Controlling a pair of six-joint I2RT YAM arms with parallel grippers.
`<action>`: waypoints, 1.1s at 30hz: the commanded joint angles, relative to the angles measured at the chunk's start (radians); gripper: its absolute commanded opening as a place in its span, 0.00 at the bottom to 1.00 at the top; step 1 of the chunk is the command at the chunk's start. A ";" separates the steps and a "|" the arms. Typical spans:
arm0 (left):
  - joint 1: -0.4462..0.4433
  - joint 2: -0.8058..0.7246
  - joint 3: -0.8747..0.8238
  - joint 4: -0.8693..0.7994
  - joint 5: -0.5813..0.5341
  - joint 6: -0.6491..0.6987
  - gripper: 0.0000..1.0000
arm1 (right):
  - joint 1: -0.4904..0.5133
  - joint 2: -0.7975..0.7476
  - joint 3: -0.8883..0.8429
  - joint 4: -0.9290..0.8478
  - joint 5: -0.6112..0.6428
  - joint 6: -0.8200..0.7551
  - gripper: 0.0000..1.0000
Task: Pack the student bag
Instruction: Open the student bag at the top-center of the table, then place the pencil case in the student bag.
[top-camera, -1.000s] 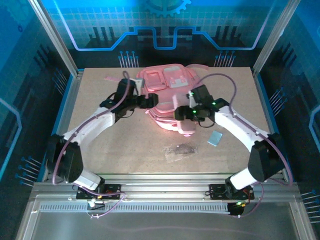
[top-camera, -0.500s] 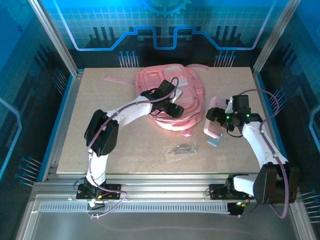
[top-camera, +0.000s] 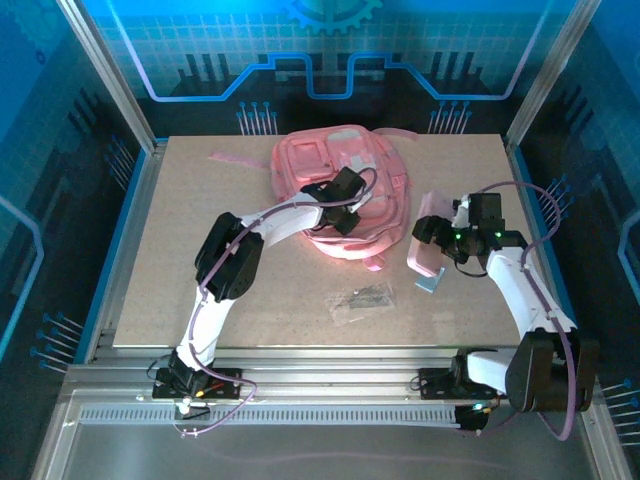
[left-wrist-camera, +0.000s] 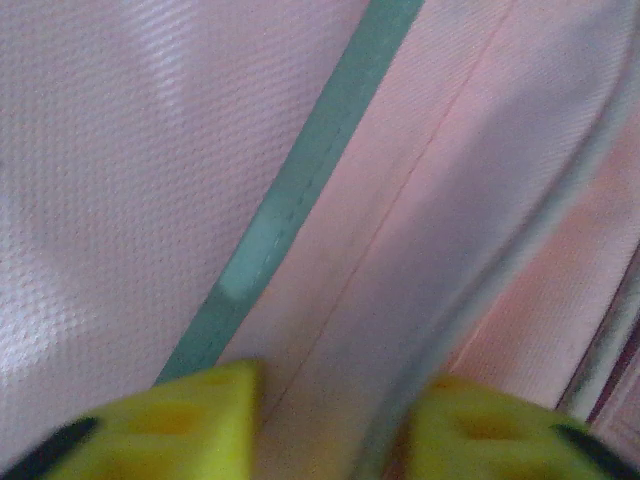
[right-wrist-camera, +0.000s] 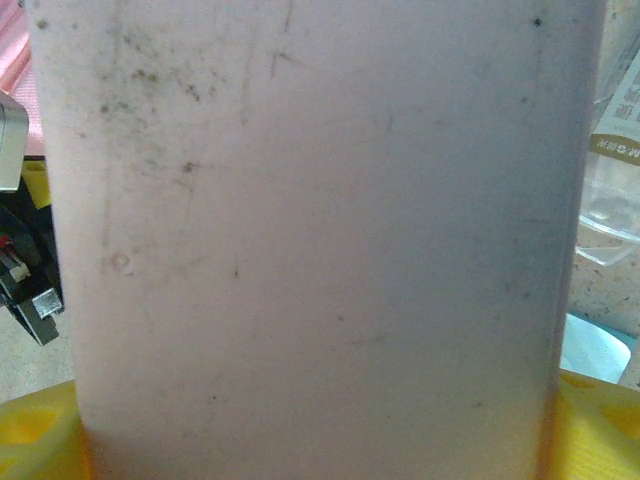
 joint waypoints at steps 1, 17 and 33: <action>0.012 0.034 0.011 -0.023 -0.026 -0.001 0.08 | -0.013 -0.032 0.005 0.013 -0.024 -0.003 0.76; 0.213 -0.268 0.037 0.044 0.534 -0.547 0.00 | 0.018 -0.022 0.077 0.051 -0.053 0.048 0.75; 0.221 -0.369 -0.120 0.335 0.701 -0.828 0.00 | 0.305 0.445 0.386 0.255 0.025 0.229 0.75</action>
